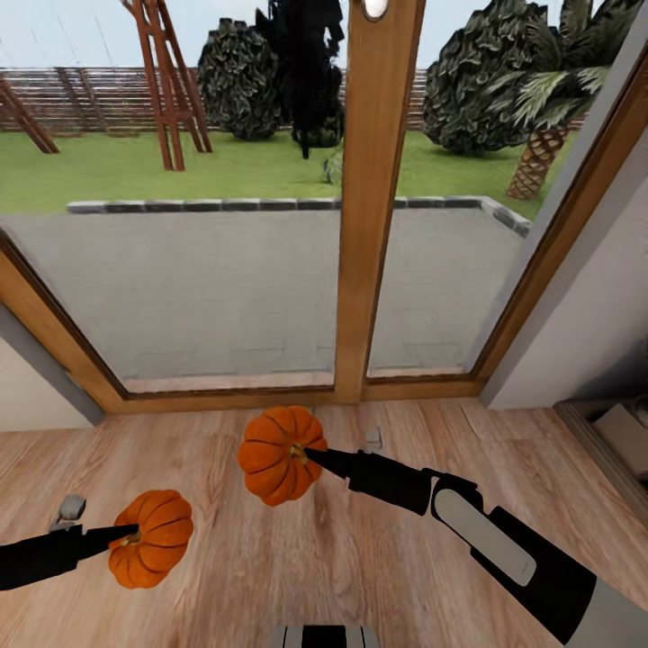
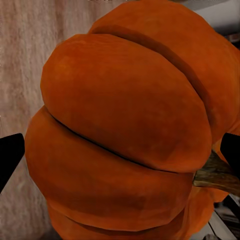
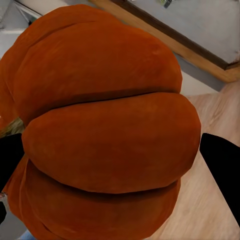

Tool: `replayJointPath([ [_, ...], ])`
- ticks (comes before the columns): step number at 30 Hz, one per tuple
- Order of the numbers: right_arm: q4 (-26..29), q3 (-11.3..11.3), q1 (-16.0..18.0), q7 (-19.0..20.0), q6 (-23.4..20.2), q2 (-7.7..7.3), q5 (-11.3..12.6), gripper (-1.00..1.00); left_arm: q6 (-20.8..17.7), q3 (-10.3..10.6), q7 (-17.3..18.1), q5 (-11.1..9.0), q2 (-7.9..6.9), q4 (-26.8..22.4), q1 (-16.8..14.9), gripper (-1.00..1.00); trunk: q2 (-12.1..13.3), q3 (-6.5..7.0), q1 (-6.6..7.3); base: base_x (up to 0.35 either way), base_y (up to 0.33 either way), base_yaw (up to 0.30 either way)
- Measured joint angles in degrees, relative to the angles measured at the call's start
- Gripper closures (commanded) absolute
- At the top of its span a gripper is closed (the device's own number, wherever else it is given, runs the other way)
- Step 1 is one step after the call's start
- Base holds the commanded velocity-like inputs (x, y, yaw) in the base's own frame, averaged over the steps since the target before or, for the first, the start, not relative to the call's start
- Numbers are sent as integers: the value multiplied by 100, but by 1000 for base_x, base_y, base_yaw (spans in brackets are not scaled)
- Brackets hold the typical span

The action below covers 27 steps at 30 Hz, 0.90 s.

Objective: Place each of the two pumpkins and all three candles from the living room inside a cabinet in the living room (use any cabinet), then make sure every cabinet is closed, and position the cauldron so it is next to a table in the living room.

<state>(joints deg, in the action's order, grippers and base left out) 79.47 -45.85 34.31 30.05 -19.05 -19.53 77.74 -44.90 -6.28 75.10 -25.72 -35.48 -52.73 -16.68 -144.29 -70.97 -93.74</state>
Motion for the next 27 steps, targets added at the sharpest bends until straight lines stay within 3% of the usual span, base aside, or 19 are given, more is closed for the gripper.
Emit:
replayJointPath([
  [8,-1,6,0,-14,3,-2,0,100,-6,-11,-507,-10,13,-196,-1,100,11,177,21,0,0,0],
  [15,-5,13,0,-202,-5,42,-31,100,-1,-3,-1302,14,250,-286,0,100,20,332,38,0,0,0],
  [18,25,16,0,-940,-9,40,-22,100,-16,3,-1715,1,378,-351,2,100,25,399,46,0,0,0],
  [22,95,16,1,-2813,-48,54,104,100,-16,-4,-2434,1,584,-656,6,100,30,488,56,0,0,0],
  [23,78,11,-1,-3120,-54,55,92,100,-15,-6,-2546,9,609,-680,5,100,31,510,59,0,0,0],
  [27,96,5,-1,-3870,-62,60,390,100,-25,-9,-2741,-7,649,-718,8,100,37,599,69,0,0,0],
])
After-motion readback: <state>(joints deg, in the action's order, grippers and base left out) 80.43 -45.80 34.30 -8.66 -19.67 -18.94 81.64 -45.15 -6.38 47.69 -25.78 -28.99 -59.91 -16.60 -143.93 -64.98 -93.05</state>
